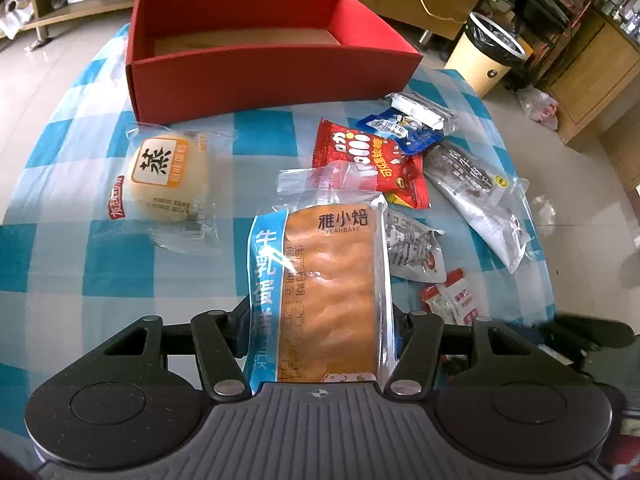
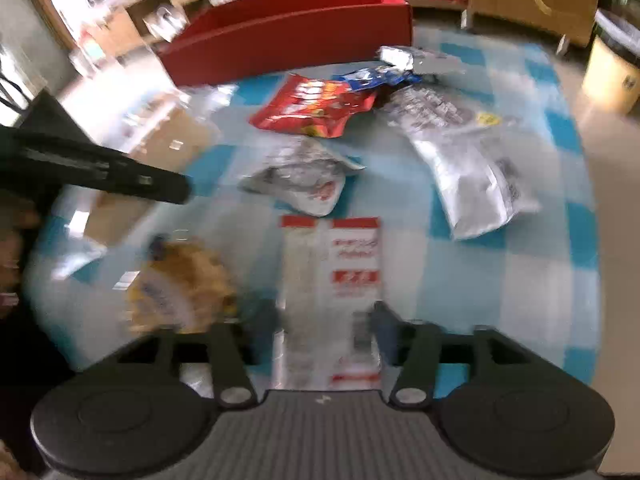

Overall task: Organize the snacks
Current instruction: 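Lift both held packets and carry them over the red box with both tools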

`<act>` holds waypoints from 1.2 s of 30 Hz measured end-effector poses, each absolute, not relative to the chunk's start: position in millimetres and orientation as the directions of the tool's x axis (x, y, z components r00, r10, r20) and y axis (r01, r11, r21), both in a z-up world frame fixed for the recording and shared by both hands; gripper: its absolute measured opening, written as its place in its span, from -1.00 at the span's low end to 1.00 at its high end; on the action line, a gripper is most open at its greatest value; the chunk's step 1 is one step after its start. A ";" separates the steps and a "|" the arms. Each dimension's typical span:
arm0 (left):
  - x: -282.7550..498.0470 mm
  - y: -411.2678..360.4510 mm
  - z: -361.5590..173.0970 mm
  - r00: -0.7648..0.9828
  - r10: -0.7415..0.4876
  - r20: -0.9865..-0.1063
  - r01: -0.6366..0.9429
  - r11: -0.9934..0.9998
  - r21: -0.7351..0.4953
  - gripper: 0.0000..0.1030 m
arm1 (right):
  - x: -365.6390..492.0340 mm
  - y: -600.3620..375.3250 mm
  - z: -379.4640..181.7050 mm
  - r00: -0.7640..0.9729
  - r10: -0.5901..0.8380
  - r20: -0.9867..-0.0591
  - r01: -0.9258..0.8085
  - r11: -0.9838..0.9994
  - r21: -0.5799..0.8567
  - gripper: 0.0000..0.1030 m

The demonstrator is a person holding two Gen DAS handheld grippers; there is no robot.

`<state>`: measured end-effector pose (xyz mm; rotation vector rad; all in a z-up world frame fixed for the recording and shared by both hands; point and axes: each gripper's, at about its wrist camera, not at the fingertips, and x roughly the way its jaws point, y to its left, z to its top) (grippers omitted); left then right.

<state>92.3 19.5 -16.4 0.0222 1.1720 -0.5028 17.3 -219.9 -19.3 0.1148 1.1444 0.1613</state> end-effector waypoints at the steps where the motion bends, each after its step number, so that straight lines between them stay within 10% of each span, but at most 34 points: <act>1: 92.4 20.2 -16.5 0.291 -0.366 -0.884 0.387 0.890 -0.241 0.28 | 19.2 -216.0 -24.8 0.404 0.149 -0.902 -0.069 0.989 0.132 0.15; 19: 87.6 16.0 -16.3 0.276 -0.374 -0.885 0.410 0.879 -0.244 0.28 | 12.2 -220.3 -16.9 0.395 0.163 -0.904 -0.114 0.985 0.128 -0.11; 36: 107.9 11.8 20.9 0.385 -0.405 -0.829 0.379 0.889 -0.258 0.27 | 60.3 -243.5 52.0 0.634 0.277 -0.722 -0.097 0.955 0.281 -0.11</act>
